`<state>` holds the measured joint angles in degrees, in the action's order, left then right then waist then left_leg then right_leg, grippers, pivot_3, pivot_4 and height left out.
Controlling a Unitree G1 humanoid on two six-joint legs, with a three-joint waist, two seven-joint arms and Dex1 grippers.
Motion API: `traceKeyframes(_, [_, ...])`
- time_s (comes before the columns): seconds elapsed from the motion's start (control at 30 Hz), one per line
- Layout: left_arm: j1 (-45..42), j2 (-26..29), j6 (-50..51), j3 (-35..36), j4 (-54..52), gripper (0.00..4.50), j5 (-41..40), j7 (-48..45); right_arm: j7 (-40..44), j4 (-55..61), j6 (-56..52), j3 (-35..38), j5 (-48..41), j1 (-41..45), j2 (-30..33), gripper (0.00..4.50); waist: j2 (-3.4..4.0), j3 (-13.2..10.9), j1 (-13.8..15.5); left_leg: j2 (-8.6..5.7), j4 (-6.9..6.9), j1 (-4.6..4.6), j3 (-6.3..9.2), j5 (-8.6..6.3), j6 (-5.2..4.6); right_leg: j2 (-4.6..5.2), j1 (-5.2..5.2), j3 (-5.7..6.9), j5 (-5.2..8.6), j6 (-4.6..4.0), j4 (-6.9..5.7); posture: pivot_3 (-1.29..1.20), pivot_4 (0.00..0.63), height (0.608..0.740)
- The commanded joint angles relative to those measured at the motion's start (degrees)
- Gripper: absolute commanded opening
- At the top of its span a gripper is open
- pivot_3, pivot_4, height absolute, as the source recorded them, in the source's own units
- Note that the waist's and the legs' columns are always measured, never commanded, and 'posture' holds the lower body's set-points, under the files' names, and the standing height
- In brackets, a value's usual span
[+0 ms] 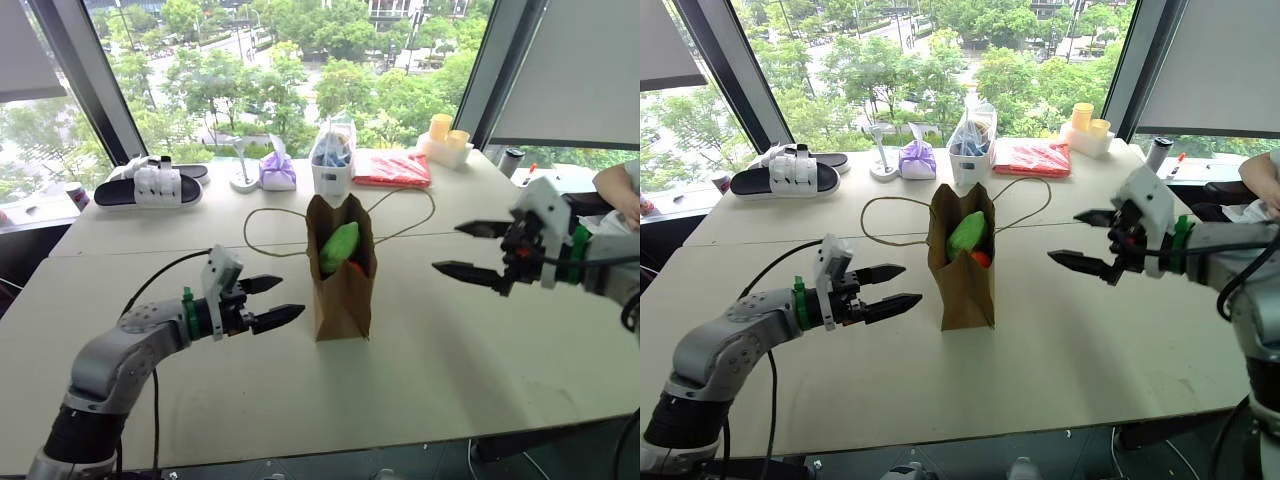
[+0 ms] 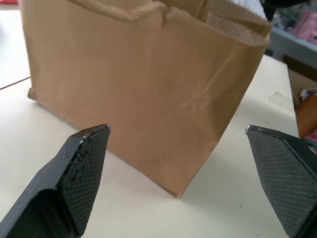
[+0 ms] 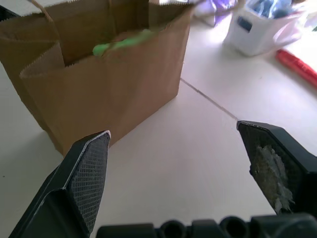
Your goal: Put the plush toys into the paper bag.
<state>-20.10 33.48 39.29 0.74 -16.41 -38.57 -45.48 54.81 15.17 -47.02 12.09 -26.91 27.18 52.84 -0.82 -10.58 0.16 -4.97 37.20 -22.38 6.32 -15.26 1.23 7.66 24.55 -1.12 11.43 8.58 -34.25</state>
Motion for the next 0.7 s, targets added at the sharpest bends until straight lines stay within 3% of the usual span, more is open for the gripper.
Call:
traceKeyframes(0.03, [-2.2,-1.9,-1.8,-1.7,-1.7,4.50,2.1,1.6,-1.8,-4.1,6.4,-3.0,2.1,1.2,-4.1,2.72,0.00,0.0,0.0,0.00,0.01,0.00,-0.01,0.00,0.00,0.00,0.00,0.00,0.00,0.00,0.00,0.00,0.150,0.740])
traceKeyframes(0.2, [-3.5,-4.4,-0.8,-3.0,-2.1,4.50,2.2,1.8,-2.3,-13.0,12.7,-7.9,3.8,5.8,-11.7,0.09,0.00,0.0,-0.1,-0.01,0.03,0.00,-0.01,0.02,0.03,-0.01,0.00,0.00,0.00,0.01,-0.02,0.00,0.150,0.740])
traceKeyframes(0.43, [-5.0,-7.1,0.7,-6.0,-2.2,4.50,3.2,2.5,-2.5,-13.7,14.1,-11.6,4.1,7.3,-17.1,0.03,0.00,0.0,0.1,-0.03,0.02,-0.02,0.07,0.11,0.19,-0.01,0.01,0.02,0.00,0.01,0.00,0.00,0.150,0.740])
traceKeyframes(0.6, [-7.1,-11.0,-0.1,-8.0,0.3,4.50,5.4,4.9,-0.9,-14.4,14.4,-15.8,5.0,9.6,-19.0,0.03,0.00,0.0,0.1,-0.04,0.04,-0.02,0.09,0.07,0.11,-0.03,0.00,0.03,-0.01,0.01,-0.02,0.00,0.150,0.740])
traceKeyframes(0.7, [-7.3,-16.0,1.0,-5.8,2.4,4.50,3.7,9.0,-1.1,-14.4,14.8,-17.2,5.7,9.9,-20.0,0.03,0.01,0.0,0.2,-0.04,0.04,-0.01,0.10,0.08,0.13,-0.03,-0.02,0.04,0.00,0.01,-0.01,0.00,0.150,0.740])
